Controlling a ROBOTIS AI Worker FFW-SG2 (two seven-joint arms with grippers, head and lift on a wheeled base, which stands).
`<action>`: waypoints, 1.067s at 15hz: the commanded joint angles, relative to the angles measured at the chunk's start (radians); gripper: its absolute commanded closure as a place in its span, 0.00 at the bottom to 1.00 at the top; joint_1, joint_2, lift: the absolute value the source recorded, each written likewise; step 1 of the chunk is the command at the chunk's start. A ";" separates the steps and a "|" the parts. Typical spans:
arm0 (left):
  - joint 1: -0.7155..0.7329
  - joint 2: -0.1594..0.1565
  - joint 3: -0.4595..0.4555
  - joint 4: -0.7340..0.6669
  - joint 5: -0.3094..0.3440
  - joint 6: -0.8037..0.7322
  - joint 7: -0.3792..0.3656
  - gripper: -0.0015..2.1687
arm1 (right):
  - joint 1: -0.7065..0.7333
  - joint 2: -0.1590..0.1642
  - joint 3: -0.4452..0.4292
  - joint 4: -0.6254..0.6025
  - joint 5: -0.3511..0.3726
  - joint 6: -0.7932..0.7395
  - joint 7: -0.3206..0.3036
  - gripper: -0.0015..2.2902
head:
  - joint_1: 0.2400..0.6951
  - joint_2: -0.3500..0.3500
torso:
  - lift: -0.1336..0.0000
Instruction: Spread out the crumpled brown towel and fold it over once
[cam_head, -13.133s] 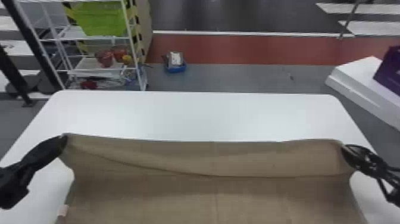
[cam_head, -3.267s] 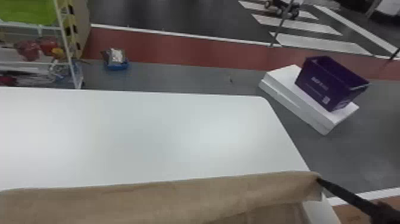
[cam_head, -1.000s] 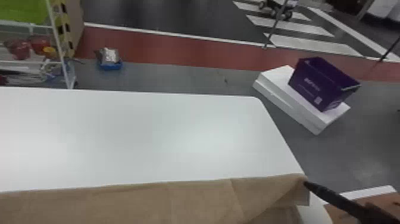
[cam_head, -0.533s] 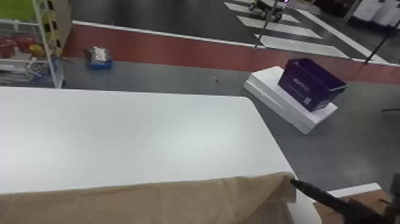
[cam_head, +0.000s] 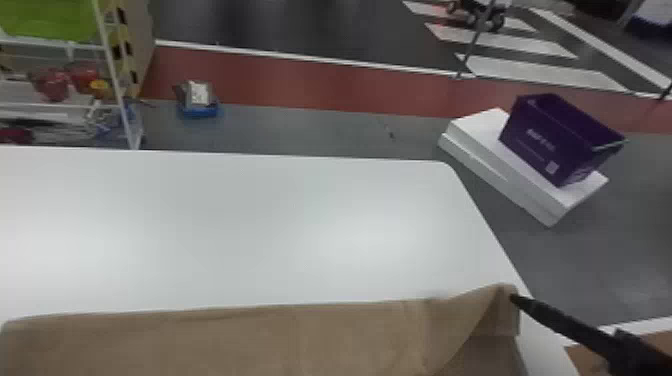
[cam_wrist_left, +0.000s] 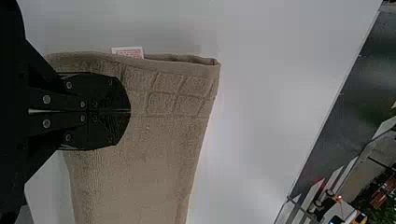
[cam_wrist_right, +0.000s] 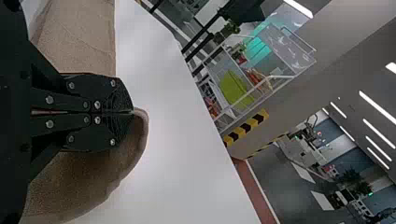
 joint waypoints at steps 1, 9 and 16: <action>0.006 0.002 -0.011 0.003 -0.027 -0.040 0.012 0.87 | -0.009 0.010 0.009 -0.020 0.000 0.021 0.000 0.54 | 1.00 0.14 | 0.08; 0.000 0.009 0.029 0.002 -0.034 -0.067 0.026 0.87 | -0.040 0.035 0.052 -0.089 0.001 0.120 0.002 0.54 | 1.00 0.31 | 0.08; -0.003 0.013 0.041 0.023 -0.027 -0.067 0.014 0.87 | 0.038 0.016 -0.035 -0.086 0.027 0.074 0.020 0.54 | 1.00 0.31 | 0.08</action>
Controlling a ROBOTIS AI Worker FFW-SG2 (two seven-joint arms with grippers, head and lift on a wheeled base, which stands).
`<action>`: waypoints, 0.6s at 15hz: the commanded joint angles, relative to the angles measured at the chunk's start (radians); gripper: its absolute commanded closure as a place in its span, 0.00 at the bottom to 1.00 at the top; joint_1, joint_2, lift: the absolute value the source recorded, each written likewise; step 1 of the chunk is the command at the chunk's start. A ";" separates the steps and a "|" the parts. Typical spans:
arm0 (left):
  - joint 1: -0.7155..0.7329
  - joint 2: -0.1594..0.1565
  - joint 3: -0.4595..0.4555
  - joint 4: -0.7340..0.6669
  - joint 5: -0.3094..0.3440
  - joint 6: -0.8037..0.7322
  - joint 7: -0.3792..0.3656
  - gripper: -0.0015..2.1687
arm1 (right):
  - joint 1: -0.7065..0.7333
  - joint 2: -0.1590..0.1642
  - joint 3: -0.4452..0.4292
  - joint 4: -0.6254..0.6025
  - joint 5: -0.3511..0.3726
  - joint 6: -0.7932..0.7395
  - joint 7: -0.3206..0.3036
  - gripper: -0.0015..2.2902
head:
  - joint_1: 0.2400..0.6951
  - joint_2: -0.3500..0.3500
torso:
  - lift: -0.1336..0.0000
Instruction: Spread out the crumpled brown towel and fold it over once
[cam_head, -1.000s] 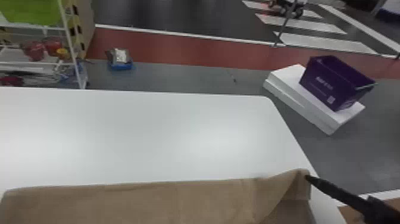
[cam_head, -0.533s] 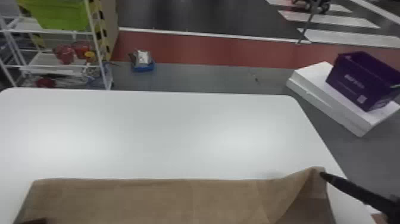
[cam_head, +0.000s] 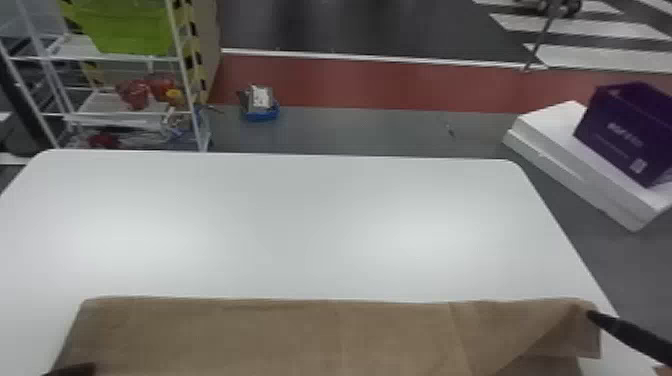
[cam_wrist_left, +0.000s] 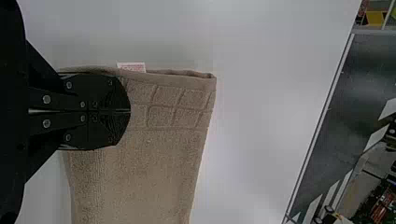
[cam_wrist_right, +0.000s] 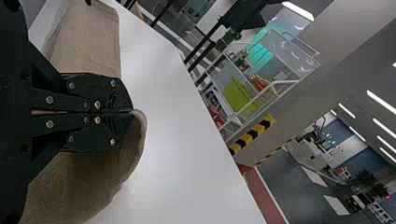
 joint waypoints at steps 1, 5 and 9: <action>-0.004 0.000 -0.002 0.003 0.003 0.000 0.000 0.87 | 0.022 -0.007 -0.010 0.012 0.054 -0.073 -0.006 0.53 | 1.00 0.29 | 0.08; -0.004 -0.001 0.001 -0.009 0.021 0.006 -0.015 0.87 | 0.014 -0.008 0.015 0.031 0.175 -0.177 -0.055 0.08 | 1.00 0.19 | 0.08; 0.015 -0.001 0.017 -0.066 0.050 0.040 -0.032 0.87 | -0.025 -0.025 0.058 0.060 0.250 -0.186 -0.088 0.03 | 1.00 0.14 | 0.08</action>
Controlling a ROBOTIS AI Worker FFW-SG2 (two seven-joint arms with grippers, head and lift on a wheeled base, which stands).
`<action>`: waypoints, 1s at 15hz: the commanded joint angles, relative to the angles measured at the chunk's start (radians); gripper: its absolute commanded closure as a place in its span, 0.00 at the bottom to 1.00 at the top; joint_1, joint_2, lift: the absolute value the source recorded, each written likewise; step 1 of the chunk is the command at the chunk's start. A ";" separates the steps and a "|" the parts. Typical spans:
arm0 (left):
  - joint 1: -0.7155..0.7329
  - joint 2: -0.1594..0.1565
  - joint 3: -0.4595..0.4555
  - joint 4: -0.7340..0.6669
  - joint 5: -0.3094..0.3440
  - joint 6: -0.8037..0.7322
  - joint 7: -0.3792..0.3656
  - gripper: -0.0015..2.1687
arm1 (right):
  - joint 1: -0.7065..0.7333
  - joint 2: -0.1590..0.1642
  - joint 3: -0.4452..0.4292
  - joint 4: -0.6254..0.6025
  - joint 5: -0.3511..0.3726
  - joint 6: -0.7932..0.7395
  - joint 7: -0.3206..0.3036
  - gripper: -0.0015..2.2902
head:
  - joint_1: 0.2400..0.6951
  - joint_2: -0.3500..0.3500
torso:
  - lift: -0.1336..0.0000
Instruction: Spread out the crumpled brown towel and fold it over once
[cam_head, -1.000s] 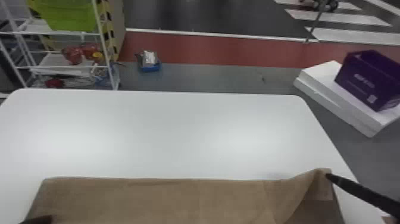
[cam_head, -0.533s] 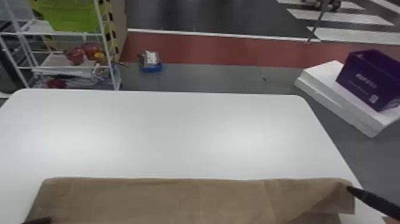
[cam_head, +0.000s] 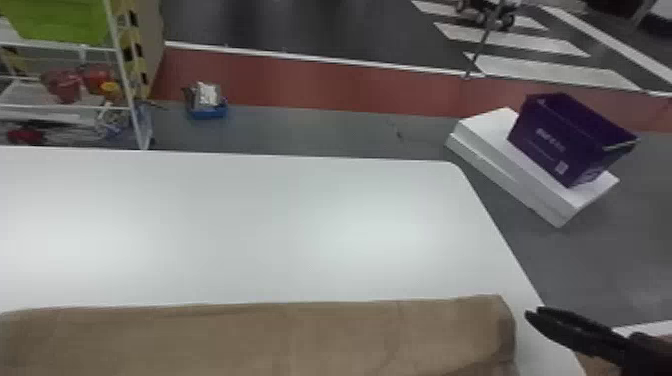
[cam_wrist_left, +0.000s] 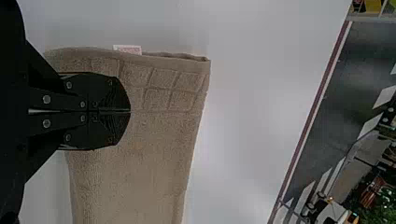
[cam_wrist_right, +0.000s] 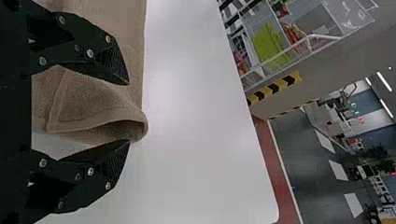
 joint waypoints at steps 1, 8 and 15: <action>0.005 -0.004 0.036 -0.034 0.038 0.048 -0.007 0.87 | -0.010 0.002 0.003 0.000 0.008 -0.001 -0.013 0.03 | 1.00 0.13 | 0.08; -0.008 -0.002 0.038 -0.011 0.050 0.066 -0.014 0.87 | 0.050 0.005 0.047 -0.013 0.050 -0.080 -0.012 0.14 | 1.00 0.14 | 0.08; -0.009 0.002 0.044 0.001 0.050 0.063 -0.026 0.87 | 0.053 0.006 0.151 -0.003 0.157 -0.169 -0.028 0.18 | 1.00 0.17 | 0.08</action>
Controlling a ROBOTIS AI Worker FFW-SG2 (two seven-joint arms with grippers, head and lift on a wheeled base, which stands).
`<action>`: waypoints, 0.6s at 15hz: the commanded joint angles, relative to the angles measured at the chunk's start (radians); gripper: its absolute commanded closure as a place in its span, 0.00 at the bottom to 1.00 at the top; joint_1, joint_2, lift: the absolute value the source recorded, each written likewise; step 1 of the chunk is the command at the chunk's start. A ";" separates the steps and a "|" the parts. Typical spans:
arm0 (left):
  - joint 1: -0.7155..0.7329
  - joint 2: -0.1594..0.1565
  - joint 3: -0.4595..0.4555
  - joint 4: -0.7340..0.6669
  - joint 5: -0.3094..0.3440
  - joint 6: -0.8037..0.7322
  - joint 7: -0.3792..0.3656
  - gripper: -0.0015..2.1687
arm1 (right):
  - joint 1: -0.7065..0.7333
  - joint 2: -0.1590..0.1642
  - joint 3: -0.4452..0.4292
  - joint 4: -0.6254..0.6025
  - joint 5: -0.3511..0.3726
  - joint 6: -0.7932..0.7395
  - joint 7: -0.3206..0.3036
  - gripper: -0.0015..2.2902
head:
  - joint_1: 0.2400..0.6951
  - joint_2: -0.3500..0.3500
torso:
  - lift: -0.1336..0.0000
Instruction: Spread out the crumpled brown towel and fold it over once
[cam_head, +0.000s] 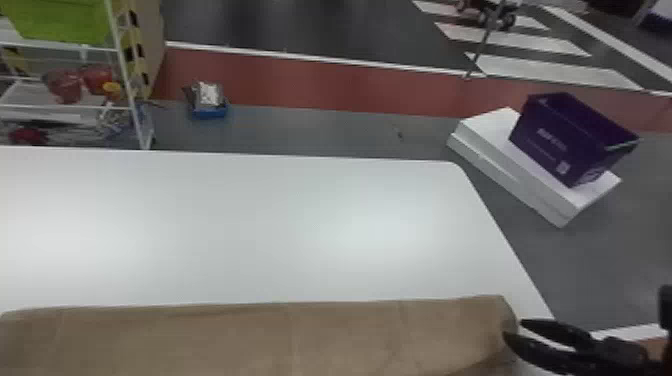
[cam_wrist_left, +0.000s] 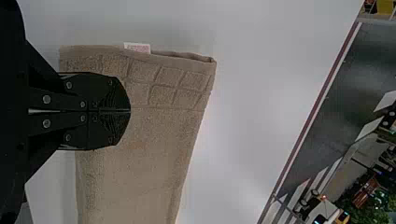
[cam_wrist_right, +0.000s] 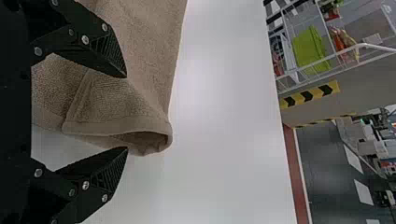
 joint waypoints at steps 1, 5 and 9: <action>-0.001 0.000 0.004 0.000 0.000 0.000 -0.001 0.87 | -0.003 -0.008 0.033 0.015 0.031 -0.017 -0.002 0.19 | 1.00 0.18 | 0.08; -0.005 0.000 0.004 0.002 -0.005 0.003 -0.001 0.87 | 0.020 -0.028 0.020 0.013 -0.003 -0.014 0.042 0.25 | 1.00 0.22 | 0.08; -0.025 0.002 0.001 0.011 -0.014 0.006 -0.001 0.87 | 0.025 -0.069 -0.013 0.015 -0.100 0.100 0.130 0.63 | 1.00 0.23 | 0.08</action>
